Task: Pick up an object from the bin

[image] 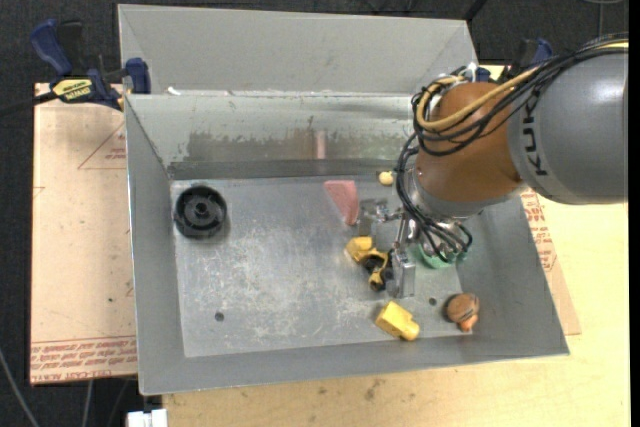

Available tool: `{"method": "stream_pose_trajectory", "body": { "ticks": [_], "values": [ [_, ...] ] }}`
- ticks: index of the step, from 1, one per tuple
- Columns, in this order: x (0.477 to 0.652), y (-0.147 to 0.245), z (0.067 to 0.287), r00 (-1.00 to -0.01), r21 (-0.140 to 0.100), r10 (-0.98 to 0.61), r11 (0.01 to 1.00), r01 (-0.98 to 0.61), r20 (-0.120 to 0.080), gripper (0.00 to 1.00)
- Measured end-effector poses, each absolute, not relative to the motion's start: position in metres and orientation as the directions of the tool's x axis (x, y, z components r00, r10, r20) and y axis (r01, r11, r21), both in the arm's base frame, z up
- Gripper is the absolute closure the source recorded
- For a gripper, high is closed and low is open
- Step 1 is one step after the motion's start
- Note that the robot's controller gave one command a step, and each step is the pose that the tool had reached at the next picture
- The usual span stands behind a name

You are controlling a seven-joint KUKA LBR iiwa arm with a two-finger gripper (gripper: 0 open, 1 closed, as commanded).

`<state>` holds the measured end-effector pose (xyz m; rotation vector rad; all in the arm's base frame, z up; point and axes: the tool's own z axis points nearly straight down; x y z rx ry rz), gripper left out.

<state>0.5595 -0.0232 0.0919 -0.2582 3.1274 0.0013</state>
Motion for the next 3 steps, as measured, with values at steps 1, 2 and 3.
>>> {"method": "stream_pose_trajectory", "body": {
  "ticks": [1,2,3],
  "values": [
    [0.567,-0.036,0.073,-0.992,0.001,-0.126,0.992,-0.126,-0.002,1.00],
    [0.567,-0.036,0.073,-0.992,0.001,-0.126,0.992,-0.126,-0.002,1.00],
    [0.598,-0.030,0.074,-0.988,0.001,-0.154,0.988,-0.154,-0.002,1.00]
  ]
}}
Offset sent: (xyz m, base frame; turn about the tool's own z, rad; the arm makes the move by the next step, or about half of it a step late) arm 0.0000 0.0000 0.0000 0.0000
